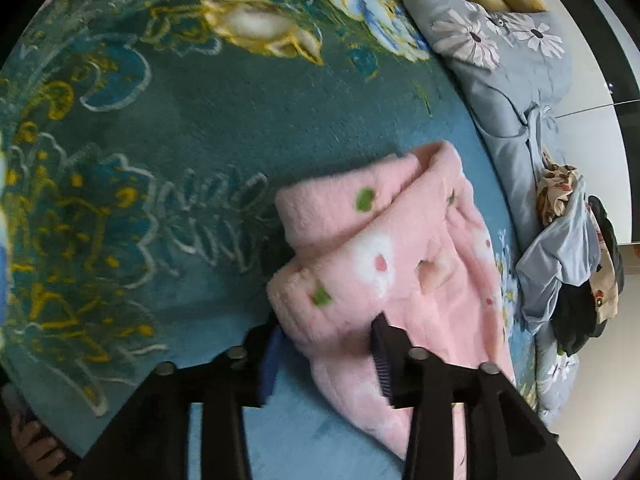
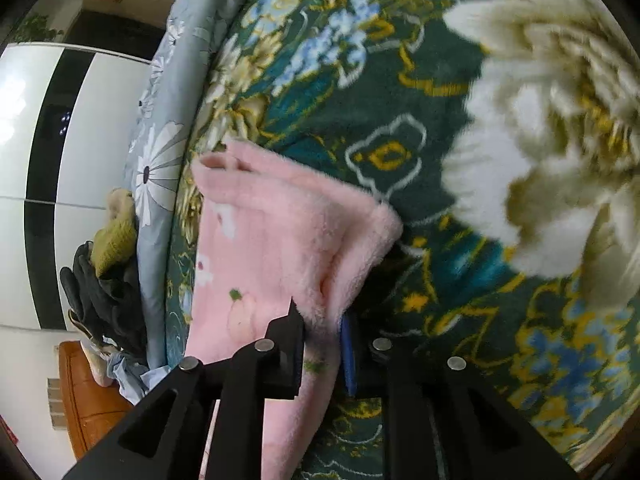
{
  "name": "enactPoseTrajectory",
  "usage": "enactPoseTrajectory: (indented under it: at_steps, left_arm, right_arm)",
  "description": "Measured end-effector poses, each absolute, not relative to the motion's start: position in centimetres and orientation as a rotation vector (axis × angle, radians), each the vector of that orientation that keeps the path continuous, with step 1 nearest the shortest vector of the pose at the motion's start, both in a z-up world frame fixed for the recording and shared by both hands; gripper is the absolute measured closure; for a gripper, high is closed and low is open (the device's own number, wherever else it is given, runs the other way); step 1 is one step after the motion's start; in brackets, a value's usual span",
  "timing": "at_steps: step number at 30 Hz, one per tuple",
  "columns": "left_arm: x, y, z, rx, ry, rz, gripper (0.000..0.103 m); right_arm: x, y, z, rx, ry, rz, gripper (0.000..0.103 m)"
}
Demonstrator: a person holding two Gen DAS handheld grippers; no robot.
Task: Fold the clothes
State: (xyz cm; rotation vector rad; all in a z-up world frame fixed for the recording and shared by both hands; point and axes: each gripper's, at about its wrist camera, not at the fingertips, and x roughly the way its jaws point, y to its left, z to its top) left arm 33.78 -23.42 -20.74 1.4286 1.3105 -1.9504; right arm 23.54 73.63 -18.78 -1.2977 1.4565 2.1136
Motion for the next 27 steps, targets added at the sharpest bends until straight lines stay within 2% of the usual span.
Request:
enactPoseTrajectory:
  at_steps: [7, 9, 12, 16, 23, 27]
  left_arm:
    - [34.2, -24.4, -18.7, 1.303, 1.288, -1.87, 0.042]
    - [34.5, -24.7, -18.0, 1.264, 1.288, -1.842, 0.042]
    - [33.2, -22.6, -16.2, 1.272, 1.186, -1.924, 0.042]
    - [26.4, -14.9, -15.1, 1.489, 0.977, -2.158, 0.042]
    - [16.1, 2.8, -16.1, 1.943, 0.673, -2.508, 0.042]
    - [13.1, 8.6, -17.3, 2.01, 0.496, -2.583, 0.042]
  right_arm:
    - [22.4, 76.6, -15.4, -1.213, 1.371, 2.198, 0.072]
    - [21.1, 76.7, -14.8, -1.236, 1.345, 2.242, 0.063]
    - [18.4, 76.3, -14.3, -1.311, 1.295, 2.319, 0.057]
    - [14.3, 75.4, -14.5, -1.415, 1.183, 2.365, 0.056]
    - [10.2, 75.0, -16.0, -1.528, 1.103, 2.394, 0.057]
    - [8.9, 74.4, -16.9, -1.594, 1.068, 2.417, 0.056]
